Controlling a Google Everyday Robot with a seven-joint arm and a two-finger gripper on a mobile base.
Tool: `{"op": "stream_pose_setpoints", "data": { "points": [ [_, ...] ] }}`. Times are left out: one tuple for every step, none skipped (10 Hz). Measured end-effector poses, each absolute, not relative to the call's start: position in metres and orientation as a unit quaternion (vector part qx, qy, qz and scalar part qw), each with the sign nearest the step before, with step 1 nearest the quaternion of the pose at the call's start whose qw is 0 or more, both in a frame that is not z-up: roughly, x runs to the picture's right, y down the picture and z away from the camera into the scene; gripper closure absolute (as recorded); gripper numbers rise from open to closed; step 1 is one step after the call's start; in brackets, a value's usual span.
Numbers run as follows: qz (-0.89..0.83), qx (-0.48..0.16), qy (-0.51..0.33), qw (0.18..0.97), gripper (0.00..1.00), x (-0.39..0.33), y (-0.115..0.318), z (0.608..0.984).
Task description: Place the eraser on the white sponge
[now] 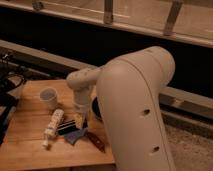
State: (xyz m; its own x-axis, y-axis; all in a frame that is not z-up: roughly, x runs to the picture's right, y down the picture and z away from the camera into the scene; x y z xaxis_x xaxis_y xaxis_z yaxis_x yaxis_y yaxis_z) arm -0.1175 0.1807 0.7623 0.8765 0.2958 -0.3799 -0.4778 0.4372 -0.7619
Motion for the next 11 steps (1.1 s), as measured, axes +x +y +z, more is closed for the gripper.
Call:
{"op": "stream_pose_setpoints", "data": {
  "points": [
    [0.231, -0.476, 0.091, 0.844, 0.60, -0.113, 0.179, 0.762],
    [0.225, -0.476, 0.086, 0.846, 0.66, -0.118, 0.180, 0.761],
    [0.221, -0.477, 0.083, 0.847, 0.69, -0.122, 0.181, 0.760],
    [0.221, -0.478, 0.086, 0.846, 0.66, -0.119, 0.181, 0.760],
    [0.220, -0.480, 0.090, 0.845, 0.56, -0.117, 0.182, 0.761],
    [0.217, -0.481, 0.097, 0.844, 0.48, -0.119, 0.184, 0.761],
    [0.215, -0.482, 0.105, 0.843, 0.36, -0.119, 0.186, 0.762],
    [0.216, -0.482, 0.109, 0.842, 0.28, -0.117, 0.187, 0.762],
    [0.219, -0.481, 0.113, 0.841, 0.21, -0.115, 0.188, 0.763],
    [0.220, -0.481, 0.115, 0.841, 0.20, -0.115, 0.189, 0.763],
    [0.219, -0.480, 0.115, 0.842, 0.20, -0.116, 0.190, 0.762]
  ]
}}
